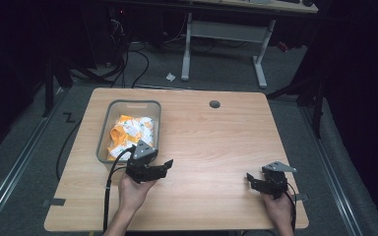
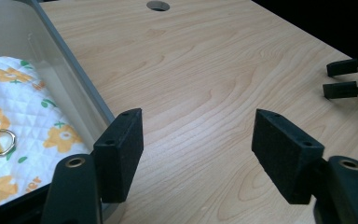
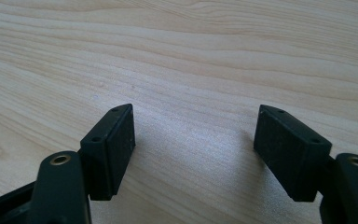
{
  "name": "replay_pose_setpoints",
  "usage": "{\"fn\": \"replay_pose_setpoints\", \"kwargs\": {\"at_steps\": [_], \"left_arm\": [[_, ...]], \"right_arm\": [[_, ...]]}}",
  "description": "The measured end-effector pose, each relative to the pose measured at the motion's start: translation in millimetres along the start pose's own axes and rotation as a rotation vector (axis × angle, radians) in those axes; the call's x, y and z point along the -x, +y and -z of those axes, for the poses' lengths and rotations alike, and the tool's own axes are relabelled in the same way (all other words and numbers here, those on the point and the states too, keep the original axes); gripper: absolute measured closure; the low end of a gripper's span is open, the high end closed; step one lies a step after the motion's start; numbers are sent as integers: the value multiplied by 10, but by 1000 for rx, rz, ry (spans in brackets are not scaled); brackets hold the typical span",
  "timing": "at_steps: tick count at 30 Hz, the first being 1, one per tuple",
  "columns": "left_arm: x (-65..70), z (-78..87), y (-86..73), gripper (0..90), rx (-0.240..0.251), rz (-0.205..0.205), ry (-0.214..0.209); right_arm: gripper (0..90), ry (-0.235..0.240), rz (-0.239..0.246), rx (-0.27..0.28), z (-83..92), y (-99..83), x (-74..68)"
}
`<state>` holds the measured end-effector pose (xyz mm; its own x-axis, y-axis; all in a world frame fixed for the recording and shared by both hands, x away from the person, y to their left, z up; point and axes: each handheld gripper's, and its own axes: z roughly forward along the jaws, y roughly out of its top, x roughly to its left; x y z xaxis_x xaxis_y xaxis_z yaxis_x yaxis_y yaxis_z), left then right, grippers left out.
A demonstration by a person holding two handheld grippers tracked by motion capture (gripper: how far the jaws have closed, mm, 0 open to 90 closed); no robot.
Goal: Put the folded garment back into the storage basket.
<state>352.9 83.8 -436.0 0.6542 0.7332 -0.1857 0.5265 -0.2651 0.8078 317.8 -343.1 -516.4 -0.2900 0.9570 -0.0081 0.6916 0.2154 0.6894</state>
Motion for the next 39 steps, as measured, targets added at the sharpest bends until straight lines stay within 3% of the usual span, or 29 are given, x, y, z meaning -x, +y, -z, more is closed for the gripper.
{"fn": "replay_pose_setpoints", "kwargs": {"at_steps": [14, 29, 35, 39], "left_arm": [[138, -177, -74, 344, -22, -11, -25], [268, -421, -262, 346, -80, -25, -42], [302, -568, -397, 347, -122, -65, 0], [286, -702, -523, 347, -161, -65, 36]], "right_arm": [[295, 0, 0, 0, 0, 0, 0], [295, 0, 0, 0, 0, 0, 0], [295, 0, 0, 0, 0, 0, 0], [295, 0, 0, 0, 0, 0, 0]]}}
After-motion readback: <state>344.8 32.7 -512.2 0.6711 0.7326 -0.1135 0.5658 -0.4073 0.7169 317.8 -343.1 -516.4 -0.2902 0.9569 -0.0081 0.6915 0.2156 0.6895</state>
